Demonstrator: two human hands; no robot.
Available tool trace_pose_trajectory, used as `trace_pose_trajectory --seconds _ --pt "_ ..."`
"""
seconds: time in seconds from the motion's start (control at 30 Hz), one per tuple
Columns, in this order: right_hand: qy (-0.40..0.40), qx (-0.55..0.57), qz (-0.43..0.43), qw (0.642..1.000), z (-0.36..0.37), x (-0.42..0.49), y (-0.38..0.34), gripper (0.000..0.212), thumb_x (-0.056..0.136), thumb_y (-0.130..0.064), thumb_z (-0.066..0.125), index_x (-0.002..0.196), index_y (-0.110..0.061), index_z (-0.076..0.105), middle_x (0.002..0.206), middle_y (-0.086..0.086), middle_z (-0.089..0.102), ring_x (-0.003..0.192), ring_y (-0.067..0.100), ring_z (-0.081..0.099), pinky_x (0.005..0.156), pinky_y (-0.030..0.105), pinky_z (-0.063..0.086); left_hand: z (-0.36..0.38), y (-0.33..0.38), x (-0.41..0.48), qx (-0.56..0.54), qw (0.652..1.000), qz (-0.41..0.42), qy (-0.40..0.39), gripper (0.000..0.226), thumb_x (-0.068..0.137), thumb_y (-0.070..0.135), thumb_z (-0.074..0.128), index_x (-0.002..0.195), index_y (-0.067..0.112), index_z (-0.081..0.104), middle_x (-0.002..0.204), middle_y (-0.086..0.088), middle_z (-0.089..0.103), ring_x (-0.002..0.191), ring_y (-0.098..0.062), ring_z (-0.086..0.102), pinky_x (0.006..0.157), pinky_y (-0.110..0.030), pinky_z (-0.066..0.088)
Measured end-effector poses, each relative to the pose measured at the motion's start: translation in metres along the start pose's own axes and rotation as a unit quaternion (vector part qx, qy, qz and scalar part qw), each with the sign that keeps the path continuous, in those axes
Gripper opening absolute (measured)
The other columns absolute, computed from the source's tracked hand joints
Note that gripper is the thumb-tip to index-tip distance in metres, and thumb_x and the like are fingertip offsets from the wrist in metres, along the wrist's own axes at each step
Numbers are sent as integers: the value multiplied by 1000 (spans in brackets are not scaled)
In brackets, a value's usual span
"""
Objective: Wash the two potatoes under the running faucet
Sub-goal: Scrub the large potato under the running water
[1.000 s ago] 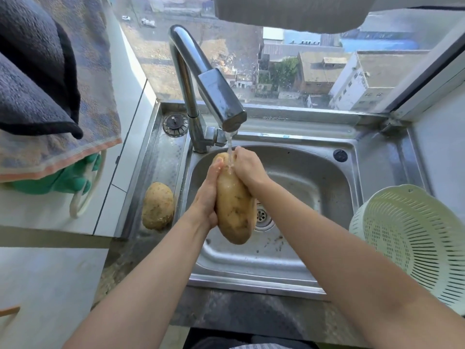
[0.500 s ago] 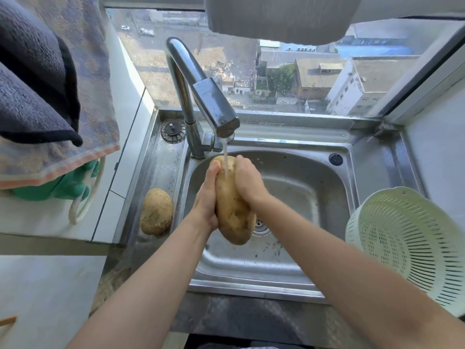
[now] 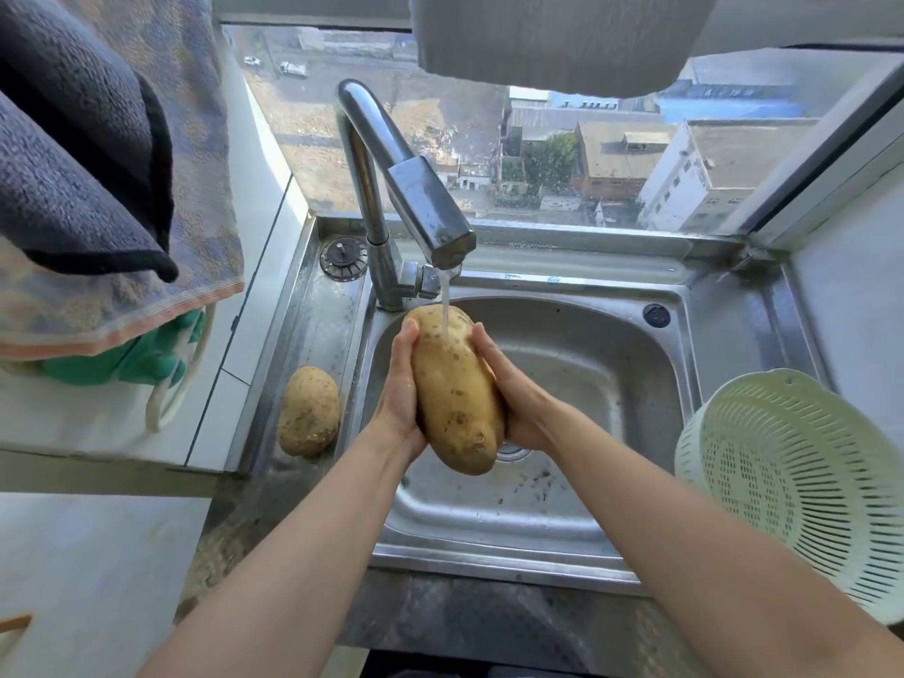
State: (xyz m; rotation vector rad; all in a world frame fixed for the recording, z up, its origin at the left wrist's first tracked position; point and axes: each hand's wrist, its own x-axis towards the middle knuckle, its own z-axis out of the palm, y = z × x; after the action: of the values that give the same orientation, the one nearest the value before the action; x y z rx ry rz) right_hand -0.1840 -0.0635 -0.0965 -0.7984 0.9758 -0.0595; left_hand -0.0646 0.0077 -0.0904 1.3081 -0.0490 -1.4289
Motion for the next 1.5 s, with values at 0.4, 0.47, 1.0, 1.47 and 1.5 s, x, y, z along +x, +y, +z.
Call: trace_pose_trajectory --seconds 0.4,0.47,1.0,1.47,1.5 --pt "63 -171 -151 972 -12 -8 13 86 61 -73 68 134 -32 51 125 -1 66 109 18 68 96 45 56 22 53 7 278 957 -76 38 40 81 48 75 105 16 72 109 -11 74 104 -30 70 94 -46 56" --pt "77 -193 -154 966 -13 -10 14 82 59 -75 68 130 -38 51 124 -5 65 110 16 66 98 46 54 29 53 12 296 949 -68 87 43 89 49 67 106 10 71 109 -13 74 103 -31 70 96 -47 56" --pt "135 -225 -198 944 -16 -15 9 89 56 -77 63 136 -40 48 126 -4 62 114 18 61 99 44 53 30 39 6 260 964 29 49 38 104 36 37 101 22 73 111 -11 74 111 -32 67 98 -52 54" --pt "213 -228 -200 929 4 -11 -2 69 67 -85 52 122 -43 51 113 -6 66 105 18 63 96 38 52 32 -13 -12 47 985 108 123 79 70 66 76 131 19 56 122 -7 69 113 -26 67 97 -46 56" --pt "225 -249 -203 920 9 -10 -2 65 74 -84 46 123 -41 51 112 -3 67 104 21 63 94 39 50 33 -12 -11 30 985 90 141 77 70 63 76 129 19 55 120 -7 69 111 -26 67 97 -48 56"
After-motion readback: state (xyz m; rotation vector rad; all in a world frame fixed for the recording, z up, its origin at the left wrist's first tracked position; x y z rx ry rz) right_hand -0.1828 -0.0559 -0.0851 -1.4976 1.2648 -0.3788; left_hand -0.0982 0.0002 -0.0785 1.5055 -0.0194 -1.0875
